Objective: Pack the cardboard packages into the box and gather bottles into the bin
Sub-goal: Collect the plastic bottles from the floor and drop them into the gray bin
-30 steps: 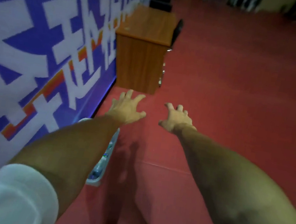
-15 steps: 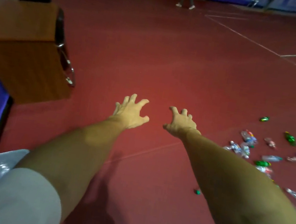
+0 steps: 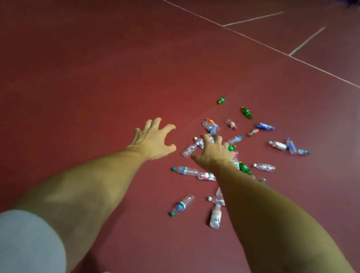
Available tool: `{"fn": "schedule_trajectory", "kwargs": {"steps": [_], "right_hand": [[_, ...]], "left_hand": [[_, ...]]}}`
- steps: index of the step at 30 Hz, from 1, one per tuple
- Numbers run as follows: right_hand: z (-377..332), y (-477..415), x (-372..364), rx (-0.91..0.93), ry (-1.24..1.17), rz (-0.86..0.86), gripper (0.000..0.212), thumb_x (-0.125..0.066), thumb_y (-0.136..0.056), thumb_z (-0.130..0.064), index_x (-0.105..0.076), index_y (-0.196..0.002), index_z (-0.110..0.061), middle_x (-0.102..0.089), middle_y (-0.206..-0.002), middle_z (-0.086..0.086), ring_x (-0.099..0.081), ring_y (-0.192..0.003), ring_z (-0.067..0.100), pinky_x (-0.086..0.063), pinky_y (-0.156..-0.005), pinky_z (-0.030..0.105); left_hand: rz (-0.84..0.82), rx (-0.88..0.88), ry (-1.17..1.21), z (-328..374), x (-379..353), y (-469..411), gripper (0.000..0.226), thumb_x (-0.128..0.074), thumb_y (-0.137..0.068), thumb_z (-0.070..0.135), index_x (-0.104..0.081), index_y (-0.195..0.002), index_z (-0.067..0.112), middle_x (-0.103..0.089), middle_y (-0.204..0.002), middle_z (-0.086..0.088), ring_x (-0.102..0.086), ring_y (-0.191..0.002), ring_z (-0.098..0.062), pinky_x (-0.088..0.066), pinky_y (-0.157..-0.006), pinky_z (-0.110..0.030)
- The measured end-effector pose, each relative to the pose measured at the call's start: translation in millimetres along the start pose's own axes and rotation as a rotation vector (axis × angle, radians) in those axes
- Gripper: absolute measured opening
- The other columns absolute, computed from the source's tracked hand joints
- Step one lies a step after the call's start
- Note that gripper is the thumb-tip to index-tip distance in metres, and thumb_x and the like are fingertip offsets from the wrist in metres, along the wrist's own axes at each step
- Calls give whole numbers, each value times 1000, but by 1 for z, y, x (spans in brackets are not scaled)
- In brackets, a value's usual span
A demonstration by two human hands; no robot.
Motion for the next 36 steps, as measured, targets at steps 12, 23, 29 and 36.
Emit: {"fn": "schedule_trajectory", "kwargs": {"steps": [12, 23, 29, 36], "right_hand": [[120, -158, -10, -212, -33, -9, 76, -63, -86, -57, -26, -150, -41, -33, -146, 12, -37, -131, 38, -42, -100, 57], [221, -263, -26, -178, -1, -17, 66, -48, -89, -62, -31, -147, -34, -36, -143, 12, -37, -128, 37, -40, -100, 56], [275, -333, -82, -44, 68, -80, 68, -52, -90, -62, -29, -148, -35, -33, -147, 9, -36, -129, 37, -39, -98, 54], [323, -376, -244, -38, 68, -194, 69, -57, -88, -55, -30, -148, -32, -34, -144, 10, -35, -130, 39, -37, -104, 57]], "left_hand": [[-115, -217, -64, 87, -73, -211, 64, -55, -89, 48, -33, -148, 38, -15, -161, -12, -14, -147, -33, -25, -112, -62], [-152, -245, -153, 177, -142, -305, 65, -52, -89, 50, -33, -149, 34, -26, -157, -11, -24, -142, -32, -24, -111, -52], [-191, -84, -118, 194, -222, -351, 64, -54, -90, 49, -34, -149, 33, -22, -159, -12, -21, -145, -32, -21, -114, -54], [-250, -82, -144, 165, -387, -389, 68, -54, -88, 52, -34, -148, 29, -28, -156, -12, -25, -143, -31, -26, -111, -54]]}}
Point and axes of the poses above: each hand's wrist, its own y-axis away from the middle knuckle, its own x-axis out of the back of the hand, z = x × y, the point moved 10 cm from there along -y, towards the middle knuckle
